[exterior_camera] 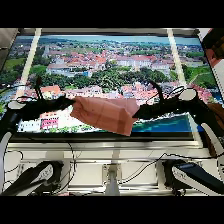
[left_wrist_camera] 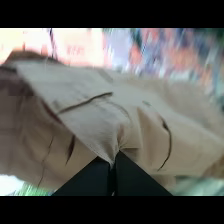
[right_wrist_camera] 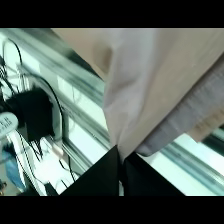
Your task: Fold the clothes and pants, and hang the long-sleeved shirts on hangers.
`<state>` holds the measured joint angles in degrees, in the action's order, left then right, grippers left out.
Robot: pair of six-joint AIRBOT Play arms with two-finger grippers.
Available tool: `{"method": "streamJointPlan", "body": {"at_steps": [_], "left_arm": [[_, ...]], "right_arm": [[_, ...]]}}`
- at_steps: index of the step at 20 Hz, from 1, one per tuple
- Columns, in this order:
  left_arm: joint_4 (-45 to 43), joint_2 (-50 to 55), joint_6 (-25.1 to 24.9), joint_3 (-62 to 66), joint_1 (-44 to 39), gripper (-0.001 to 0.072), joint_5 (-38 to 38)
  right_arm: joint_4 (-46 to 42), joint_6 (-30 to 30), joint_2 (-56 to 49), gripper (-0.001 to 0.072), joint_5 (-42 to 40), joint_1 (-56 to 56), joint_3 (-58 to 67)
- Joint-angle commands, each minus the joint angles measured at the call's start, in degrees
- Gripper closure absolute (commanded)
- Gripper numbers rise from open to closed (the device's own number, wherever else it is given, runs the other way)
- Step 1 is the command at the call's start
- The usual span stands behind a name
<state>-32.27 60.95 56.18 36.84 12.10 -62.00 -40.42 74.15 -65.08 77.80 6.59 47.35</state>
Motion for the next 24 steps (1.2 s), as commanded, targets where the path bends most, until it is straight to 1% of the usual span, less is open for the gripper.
{"method": "streamJointPlan", "body": {"at_steps": [1,2,4,6,9,12,13,14,15,16,17,20,21,23,24], "left_arm": [[-17.84,0.15,3.89,-0.04,1.97,0.0698,-10.91],[-19.26,0.37,4.0,-0.07,1.84,0.0698,-10.84],[-19.39,1.27,3.85,-0.07,1.81,0.0697,-9.22],[-19.34,2.29,3.82,-0.04,1.81,0.0696,-4.83],[-18.58,2.93,3.8,-0.07,1.81,0.0696,2.03],[-15.69,3.15,2.91,-0.04,1.81,0.0694,4.9],[-14.91,3.3,2.95,-0.07,1.81,0.0619,4.96],[-14.78,3.28,2.95,-0.04,1.81,0.0286,4.83],[-14.8,3.28,3.06,-0.04,1.81,-0.0005,4.81],[-14.82,3.23,2.99,-0.04,1.81,0.0016,4.79],[-14.8,3.23,2.99,-0.04,1.81,0.0016,4.76],[-14.8,3.23,2.99,-0.04,1.81,0.0017,4.76],[-14.82,3.23,2.99,-0.04,1.81,0.0017,4.76],[-14.82,3.23,2.99,-0.04,1.86,0.0017,4.76],[-14.8,3.23,2.99,-0.04,1.86,0.0017,4.76]], "right_arm": [[-6.14,2.49,-0.09,0.0705,3.65,3.48,-0.17],[-7.69,3.67,-0.11,0.0705,2.4,5.38,-0.28],[-9.46,5.2,-0.11,0.0705,-1.9,8.9,-1.01],[-10.54,7.76,-0.11,0.0705,-6.64,11.67,-1.9],[-11.26,11.63,-0.11,0.0704,-10.78,13.55,-2.29],[-11.5,13.38,-0.13,0.0704,-13.27,15.13,-2.75],[-11.43,14.05,-0.2,0.064,-13.25,15.67,-3.06],[-11.47,14.71,-0.28,0.0444,-12.17,16.2,-3.08],[-11.45,14.93,-0.31,0.0243,-10.54,16.59,-3.08],[-11.67,14.88,-0.31,0.0162,-9.07,16.74,-3.08],[-12.07,14.88,-0.28,0.016,-8.13,16.72,-3.06],[-15.96,14.88,-0.28,0.0162,-9.79,16.52,-2.86],[-19.91,14.91,-0.28,0.0162,-10.12,16.52,-2.25],[-31.23,15.87,-0.28,0.0163,-9.14,15.34,0.76],[-36.11,16.94,-0.28,0.0231,-7.61,13.57,2.91]]}}
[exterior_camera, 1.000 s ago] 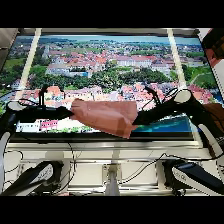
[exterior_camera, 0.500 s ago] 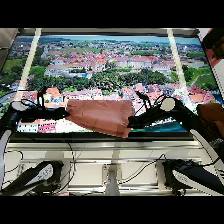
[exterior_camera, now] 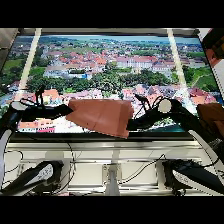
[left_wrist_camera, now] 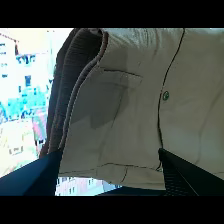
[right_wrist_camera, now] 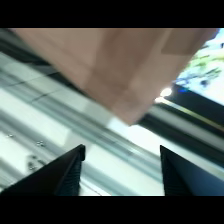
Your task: Fold the clothes and pants, and hang the long-sleeved shirts on hangers.
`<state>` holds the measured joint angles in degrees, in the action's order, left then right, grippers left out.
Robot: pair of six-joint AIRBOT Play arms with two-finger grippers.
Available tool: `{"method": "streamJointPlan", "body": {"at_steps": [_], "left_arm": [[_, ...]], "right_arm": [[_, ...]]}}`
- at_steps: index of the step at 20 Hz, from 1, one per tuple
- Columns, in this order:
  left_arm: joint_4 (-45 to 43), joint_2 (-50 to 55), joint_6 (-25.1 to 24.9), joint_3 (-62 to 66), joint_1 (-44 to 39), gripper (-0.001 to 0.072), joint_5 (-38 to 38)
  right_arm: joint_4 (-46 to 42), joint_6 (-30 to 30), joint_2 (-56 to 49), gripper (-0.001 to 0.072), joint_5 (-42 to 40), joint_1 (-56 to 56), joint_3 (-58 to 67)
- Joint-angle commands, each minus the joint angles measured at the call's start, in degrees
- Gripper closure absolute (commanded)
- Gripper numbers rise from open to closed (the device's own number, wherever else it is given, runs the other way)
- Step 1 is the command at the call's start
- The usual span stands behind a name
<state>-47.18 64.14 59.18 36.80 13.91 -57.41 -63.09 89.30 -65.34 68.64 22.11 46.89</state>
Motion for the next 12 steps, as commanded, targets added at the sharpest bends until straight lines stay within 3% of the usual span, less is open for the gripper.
{"method": "streamJointPlan", "body": {"at_steps": [1,2,4,6,8,10,12], "left_arm": [[0.07,0.04,0.0,0.0,0.04,0.0018,0.17],[0.07,0.04,-0.02,0.0,0.07,0.0018,0.2],[0.07,0.04,-0.02,0.0,0.07,0.0018,0.2],[0.07,0.04,-0.02,0.0,0.07,0.0018,0.26],[0.07,0.04,-0.02,0.0,0.07,0.0018,0.26],[0.09,0.04,-0.02,0.0,0.07,0.0018,0.26],[0.09,0.04,-0.02,0.0,0.07,0.0018,0.31]], "right_arm": [[-17.92,1.81,-0.02,0.0507,3.37,-4.59,5.97],[-21.59,1.84,-0.02,0.0692,4.35,-7.5,8.24],[-25.35,0.96,0.0,0.0706,5.66,-14.99,11.43],[-22.03,-2.86,-0.04,0.0707,6.34,-23.65,10.75],[-9.79,-12.74,-0.04,0.0708,5.88,-32.0,5.22],[9.94,-25.66,-0.04,0.0707,5.16,-38.05,-4.11],[25.81,-29.55,-0.09,0.0685,-0.92,-39.06,-13.33]]}}
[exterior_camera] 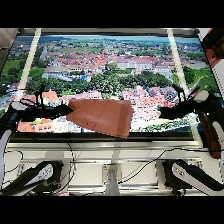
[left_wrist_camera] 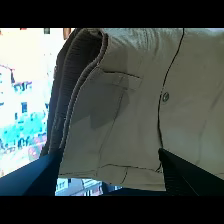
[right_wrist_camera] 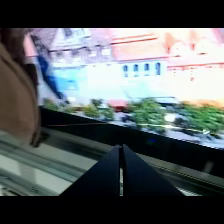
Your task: Fold the clothes and pants, and hang the long-sleeved shirts on hangers.
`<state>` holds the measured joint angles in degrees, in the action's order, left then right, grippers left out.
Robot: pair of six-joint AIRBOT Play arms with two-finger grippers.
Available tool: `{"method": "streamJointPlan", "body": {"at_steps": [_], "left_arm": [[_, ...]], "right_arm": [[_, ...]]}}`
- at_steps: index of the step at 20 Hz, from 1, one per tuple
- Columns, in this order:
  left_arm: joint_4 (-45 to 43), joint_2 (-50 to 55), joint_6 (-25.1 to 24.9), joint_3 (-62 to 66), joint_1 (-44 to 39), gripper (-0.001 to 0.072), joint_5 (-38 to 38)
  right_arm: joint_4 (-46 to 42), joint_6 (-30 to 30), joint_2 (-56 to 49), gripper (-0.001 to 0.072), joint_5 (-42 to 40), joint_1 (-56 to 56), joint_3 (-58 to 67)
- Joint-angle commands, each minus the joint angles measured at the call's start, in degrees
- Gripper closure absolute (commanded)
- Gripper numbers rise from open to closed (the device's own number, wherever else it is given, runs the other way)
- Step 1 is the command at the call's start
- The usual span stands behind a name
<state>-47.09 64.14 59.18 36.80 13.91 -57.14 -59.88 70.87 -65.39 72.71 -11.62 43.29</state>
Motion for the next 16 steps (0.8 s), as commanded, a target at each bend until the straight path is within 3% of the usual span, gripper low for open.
{"method": "streamJointPlan", "body": {"at_steps": [1,2,4,6,10,12,16], "left_arm": [[0.0,0.04,-0.02,0.0,0.04,0.0018,0.07],[0.0,0.04,-0.02,0.0,0.07,0.0018,0.07],[0.0,0.04,0.0,0.0,0.04,0.0018,0.07],[0.0,0.04,-0.02,0.0,0.04,0.0018,0.42],[0.04,0.04,0.0,0.0,0.04,0.0018,0.55],[0.04,0.04,0.0,0.0,0.04,0.0018,0.55],[0.24,0.04,0.0,0.0,0.04,0.0018,0.55]], "right_arm": [[27.34,-11.76,-0.11,0.0476,-10.14,-4.39,-13.4],[29.55,-11.74,-0.17,0.026,-14.95,-2.82,-15.91],[30.25,-11.28,-1.03,0.0251,-19.3,0.66,-17.22],[33.86,-11.45,-3.74,0.0178,-20.11,4.35,-16.28],[35.23,-11.43,-12.46,0.0138,-20.22,11.32,-11.21],[35.28,-11.37,-16.76,0.0031,-18.29,14.23,-7.21],[35.04,-7.56,-23.06,0.0043,-14.73,18.45,0.94]]}}
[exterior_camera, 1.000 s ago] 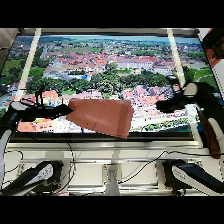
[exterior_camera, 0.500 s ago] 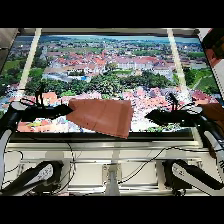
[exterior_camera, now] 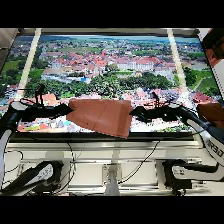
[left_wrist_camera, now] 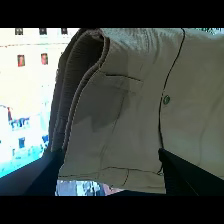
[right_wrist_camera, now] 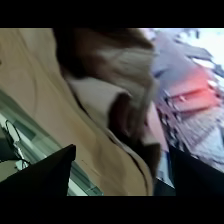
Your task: Fold the clothes and pants, and hang the long-sleeved shirts on hangers.
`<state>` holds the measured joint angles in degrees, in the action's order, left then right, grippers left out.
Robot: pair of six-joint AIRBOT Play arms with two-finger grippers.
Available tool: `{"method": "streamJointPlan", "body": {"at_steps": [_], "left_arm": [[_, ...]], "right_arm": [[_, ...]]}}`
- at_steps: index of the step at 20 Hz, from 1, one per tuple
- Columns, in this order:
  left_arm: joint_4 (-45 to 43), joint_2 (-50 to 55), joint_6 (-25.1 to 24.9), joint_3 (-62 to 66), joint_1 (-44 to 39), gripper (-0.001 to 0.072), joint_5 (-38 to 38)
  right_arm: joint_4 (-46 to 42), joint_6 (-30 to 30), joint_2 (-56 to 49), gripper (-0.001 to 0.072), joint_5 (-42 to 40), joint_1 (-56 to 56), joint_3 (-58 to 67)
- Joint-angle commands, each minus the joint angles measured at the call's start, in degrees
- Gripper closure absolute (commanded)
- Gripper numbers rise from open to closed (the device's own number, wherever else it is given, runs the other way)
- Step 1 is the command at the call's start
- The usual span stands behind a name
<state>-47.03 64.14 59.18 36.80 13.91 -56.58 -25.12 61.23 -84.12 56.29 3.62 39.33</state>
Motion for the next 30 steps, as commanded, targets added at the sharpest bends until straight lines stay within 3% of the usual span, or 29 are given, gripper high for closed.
{"method": "streamJointPlan", "body": {"at_steps": [1,4,6,7,8,10,15,17,20,23,27,30], "left_arm": [[0.61,0.04,0.0,0.0,0.04,0.0018,-0.02],[1.25,0.04,0.0,0.0,0.04,0.0018,0.0],[1.25,0.04,0.0,0.0,0.04,0.0018,0.0],[1.25,0.04,0.0,0.0,0.04,0.0018,0.0],[1.22,0.04,0.0,0.0,0.04,0.0018,0.0],[1.22,0.04,0.0,0.0,0.04,0.0018,0.0],[1.18,-0.02,-0.26,1.92,0.22,0.0018,1.42],[1.2,-0.07,-4.74,6.08,0.24,0.0018,1.4],[1.25,-0.09,-5.64,13.57,0.22,0.0018,1.29],[1.25,-0.87,-5.64,18.56,0.17,0.0018,1.31],[1.2,-3.48,-5.66,19.15,0.17,0.0018,1.31],[1.2,-4.57,-5.66,19.17,0.17,0.0018,1.31]], "right_arm": [[0.22,3.28,-5.18,0.0062,1.38,4.31,6.1],[0.33,3.63,-6.23,0.0166,0.48,7.41,8.13],[0.35,3.61,-6.25,0.0167,-0.46,8.85,8.44],[0.39,3.56,-6.25,0.0227,-0.74,9.35,8.48],[0.52,3.26,-6.25,0.0354,-0.79,9.66,8.48],[1.57,0.31,-6.23,0.07,-0.5,9.64,8.52],[1.05,0.0,-5.03,0.0704,2.34,6.73,15.89],[0.9,0.24,-2.21,0.0704,5.49,2.86,20.35],[-0.63,1.57,4.7,0.0704,5.55,-5.22,25.55],[-9.29,2.84,11.52,0.0704,4.17,-16.52,30.36],[-26.29,11.43,18.27,0.0704,2.19,-33.99,33.55],[-33.07,11.87,21.33,0.0704,3.13,-46.71,33.59]]}}
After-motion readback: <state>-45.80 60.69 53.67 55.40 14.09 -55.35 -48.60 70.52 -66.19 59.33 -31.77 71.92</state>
